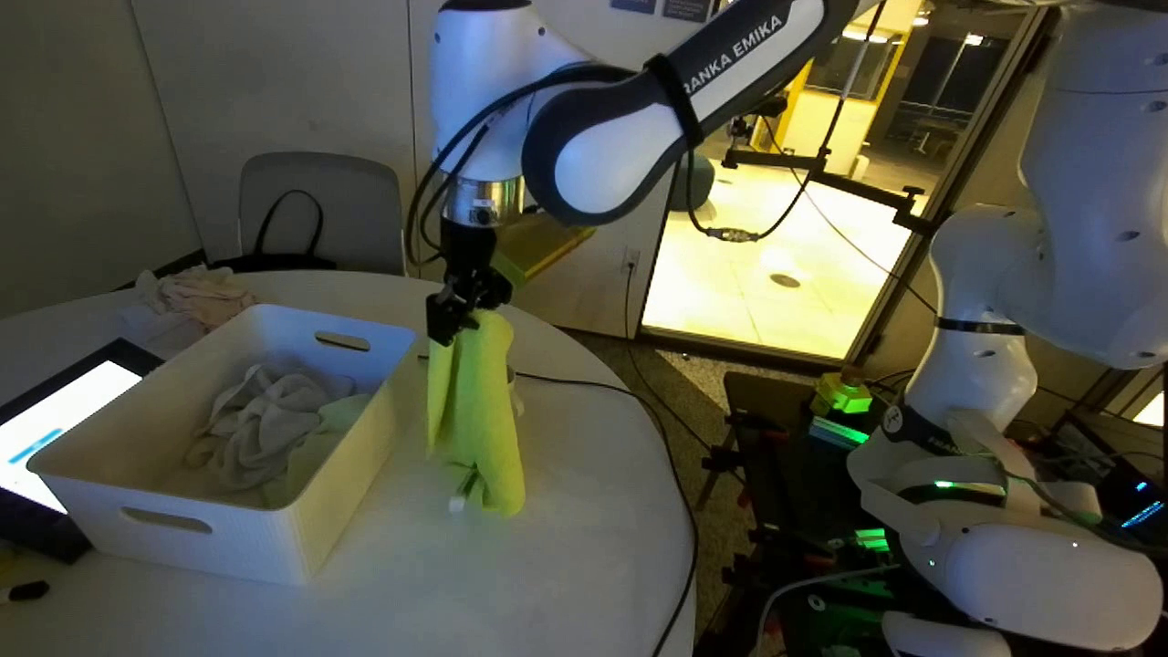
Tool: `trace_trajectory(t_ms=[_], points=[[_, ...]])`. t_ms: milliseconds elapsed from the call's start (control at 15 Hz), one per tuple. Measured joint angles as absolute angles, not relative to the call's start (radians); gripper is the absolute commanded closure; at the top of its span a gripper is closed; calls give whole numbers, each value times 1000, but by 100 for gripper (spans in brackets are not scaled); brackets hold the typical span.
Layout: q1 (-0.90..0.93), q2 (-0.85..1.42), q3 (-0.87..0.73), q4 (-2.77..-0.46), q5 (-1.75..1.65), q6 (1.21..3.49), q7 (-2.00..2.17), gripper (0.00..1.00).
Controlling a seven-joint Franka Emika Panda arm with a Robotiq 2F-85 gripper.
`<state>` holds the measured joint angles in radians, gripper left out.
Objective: Put all the towels in the white basket and the objects into the mug
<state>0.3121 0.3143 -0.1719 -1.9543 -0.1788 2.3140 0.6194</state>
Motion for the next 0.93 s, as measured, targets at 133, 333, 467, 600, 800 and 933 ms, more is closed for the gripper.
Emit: trace_trajectory(t_ms=[133,333,467,600,800,933], points=[[291,308,-152,-1908,-193,2252,622,99],[267,309,-125,-1838,-207,2171,629,99],[261,312,-108,-1786,-217,2104,641,99],[257,320,-94,-1728,-220,2037,647,99],[253,349,-81,-1617,-225,1941,656,99],[252,386,-78,-1523,-226,1878,663,99]])
